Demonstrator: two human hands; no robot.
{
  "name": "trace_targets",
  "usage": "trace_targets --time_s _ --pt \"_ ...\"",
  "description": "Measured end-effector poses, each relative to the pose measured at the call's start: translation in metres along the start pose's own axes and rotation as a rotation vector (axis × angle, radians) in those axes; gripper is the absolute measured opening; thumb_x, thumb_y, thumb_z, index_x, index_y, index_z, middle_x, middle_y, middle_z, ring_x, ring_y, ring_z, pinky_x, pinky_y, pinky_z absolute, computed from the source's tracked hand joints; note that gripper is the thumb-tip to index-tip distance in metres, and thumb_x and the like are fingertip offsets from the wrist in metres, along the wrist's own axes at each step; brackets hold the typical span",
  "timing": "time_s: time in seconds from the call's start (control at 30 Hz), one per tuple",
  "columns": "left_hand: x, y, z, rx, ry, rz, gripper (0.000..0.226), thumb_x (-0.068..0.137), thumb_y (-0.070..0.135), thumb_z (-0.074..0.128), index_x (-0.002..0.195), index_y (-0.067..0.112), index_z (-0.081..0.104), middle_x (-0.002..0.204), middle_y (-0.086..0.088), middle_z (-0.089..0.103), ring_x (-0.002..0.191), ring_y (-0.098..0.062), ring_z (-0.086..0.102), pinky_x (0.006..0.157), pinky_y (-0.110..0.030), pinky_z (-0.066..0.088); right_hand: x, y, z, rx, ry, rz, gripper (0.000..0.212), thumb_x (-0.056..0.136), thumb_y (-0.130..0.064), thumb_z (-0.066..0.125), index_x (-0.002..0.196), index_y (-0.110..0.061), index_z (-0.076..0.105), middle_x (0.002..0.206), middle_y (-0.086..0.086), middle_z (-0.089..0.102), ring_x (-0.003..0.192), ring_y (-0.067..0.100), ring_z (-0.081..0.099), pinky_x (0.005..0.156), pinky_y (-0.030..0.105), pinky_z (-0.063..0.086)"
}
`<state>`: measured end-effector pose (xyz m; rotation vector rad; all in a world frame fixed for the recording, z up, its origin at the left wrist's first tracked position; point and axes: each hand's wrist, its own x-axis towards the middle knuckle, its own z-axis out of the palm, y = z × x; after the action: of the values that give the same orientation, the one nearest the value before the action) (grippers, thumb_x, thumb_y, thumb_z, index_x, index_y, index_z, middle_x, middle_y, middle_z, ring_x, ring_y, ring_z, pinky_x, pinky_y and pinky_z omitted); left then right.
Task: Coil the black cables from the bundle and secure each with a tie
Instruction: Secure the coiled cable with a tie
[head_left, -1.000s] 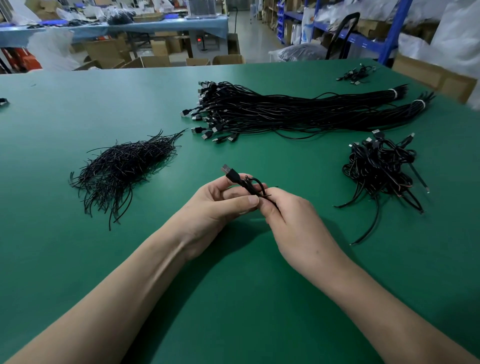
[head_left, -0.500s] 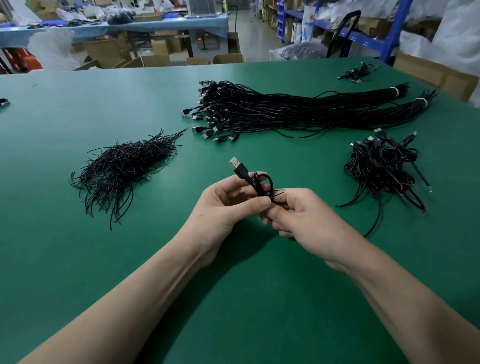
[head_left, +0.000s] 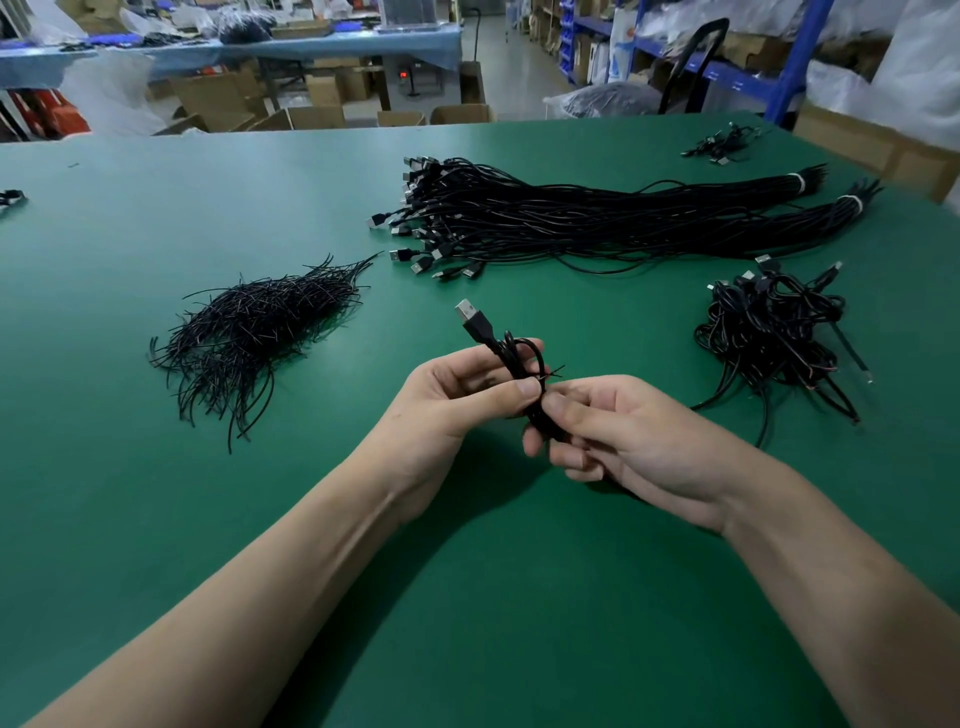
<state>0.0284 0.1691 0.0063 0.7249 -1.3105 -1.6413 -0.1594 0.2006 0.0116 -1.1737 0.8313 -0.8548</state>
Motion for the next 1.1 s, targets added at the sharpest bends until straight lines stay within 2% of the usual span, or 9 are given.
trace_targets --time_s 0.07,0.17,0.3,0.47,0.67,0.77,0.87,0.97,1.1 --pt "0.0000 -0.0009 0.0005 0.011 0.007 0.002 0.026 0.080 0.010 0.073 0.102 0.022 0.080 0.098 -0.003 0.076 0.085 -0.012 0.067 0.081 -0.020 0.052 0.0009 0.0024 -0.0009 0.027 -0.010 0.031 0.029 0.094 -0.027 0.057 0.108 -0.003 0.066 0.080 0.005 0.065 0.056 0.006 0.043 0.051 0.017 0.032" --pt "-0.0012 -0.0011 0.0018 0.085 -0.015 0.035 0.025 0.082 0.012 0.073 0.103 0.025 0.080 0.094 -0.007 0.073 0.077 -0.015 0.060 0.076 -0.021 0.051 0.0022 0.0055 0.0003 0.040 0.009 0.042 0.025 0.095 -0.027 0.058 0.100 -0.007 0.073 0.072 0.001 0.058 0.053 0.005 0.036 0.048 0.015 0.029" --pt "-0.0028 0.0016 -0.0011 0.160 -0.043 0.048 0.027 0.083 0.011 0.073 0.105 0.025 0.079 0.094 -0.007 0.074 0.076 -0.017 0.062 0.077 -0.021 0.053 0.0035 0.0074 0.0014 0.027 0.021 0.045 0.021 0.091 -0.030 0.063 0.087 -0.014 0.075 0.067 -0.002 0.054 0.049 0.004 0.033 0.045 0.014 0.027" --pt "-0.0028 0.0053 -0.0043 0.191 -0.068 0.015 0.026 0.083 0.011 0.074 0.105 0.023 0.079 0.094 -0.004 0.077 0.069 -0.012 0.063 0.076 -0.022 0.054 0.0024 0.0056 0.0029 0.018 0.004 0.063 0.020 0.089 -0.032 0.064 0.083 -0.016 0.076 0.065 -0.003 0.051 0.045 0.003 0.031 0.042 0.014 0.026" --pt "-0.0018 0.0057 0.0010 0.183 -0.031 0.045 0.022 0.085 0.014 0.074 0.102 0.026 0.080 0.096 -0.006 0.077 0.081 -0.013 0.067 0.076 -0.020 0.053 0.0022 0.0029 0.0014 0.096 0.009 0.071 0.019 0.092 -0.025 0.063 0.088 -0.014 0.078 0.069 0.001 0.061 0.048 0.005 0.043 0.044 0.015 0.036" --pt "-0.0010 0.0052 0.0031 0.138 -0.001 0.087 0.023 0.085 0.008 0.071 0.098 0.026 0.080 0.095 -0.002 0.078 0.084 -0.009 0.071 0.077 -0.017 0.053 0.0034 0.0019 0.0032 -0.158 0.124 -0.016 0.018 0.093 -0.027 0.065 0.095 -0.013 0.076 0.084 0.003 0.076 0.064 0.010 0.064 0.060 0.021 0.051" --pt "0.0000 0.0054 0.0003 0.130 0.066 0.086 0.022 0.082 0.011 0.073 0.097 0.025 0.080 0.094 0.001 0.077 0.091 -0.010 0.071 0.083 -0.016 0.052 0.0058 0.0012 0.0013 -0.498 0.359 -0.156 0.013 0.091 -0.024 0.072 0.104 -0.023 0.074 0.094 -0.005 0.077 0.083 0.007 0.073 0.079 0.024 0.056" --pt "0.0002 0.0045 -0.0023 0.114 0.077 0.048 0.021 0.081 0.012 0.074 0.098 0.022 0.080 0.094 -0.002 0.077 0.094 -0.014 0.072 0.085 -0.019 0.052 0.0043 0.0006 0.0000 -0.583 0.502 -0.366 0.021 0.088 -0.020 0.076 0.107 -0.029 0.071 0.089 -0.006 0.073 0.083 0.011 0.070 0.078 0.024 0.057" --pt "0.0000 0.0023 -0.0006 0.116 0.063 -0.003 0.019 0.079 0.014 0.074 0.097 0.021 0.077 0.092 -0.004 0.074 0.087 -0.015 0.070 0.085 -0.028 0.053 0.0030 0.0020 0.0035 -0.688 0.510 -0.512 0.025 0.087 -0.015 0.077 0.106 -0.029 0.069 0.087 -0.009 0.071 0.084 0.012 0.069 0.074 0.027 0.056"
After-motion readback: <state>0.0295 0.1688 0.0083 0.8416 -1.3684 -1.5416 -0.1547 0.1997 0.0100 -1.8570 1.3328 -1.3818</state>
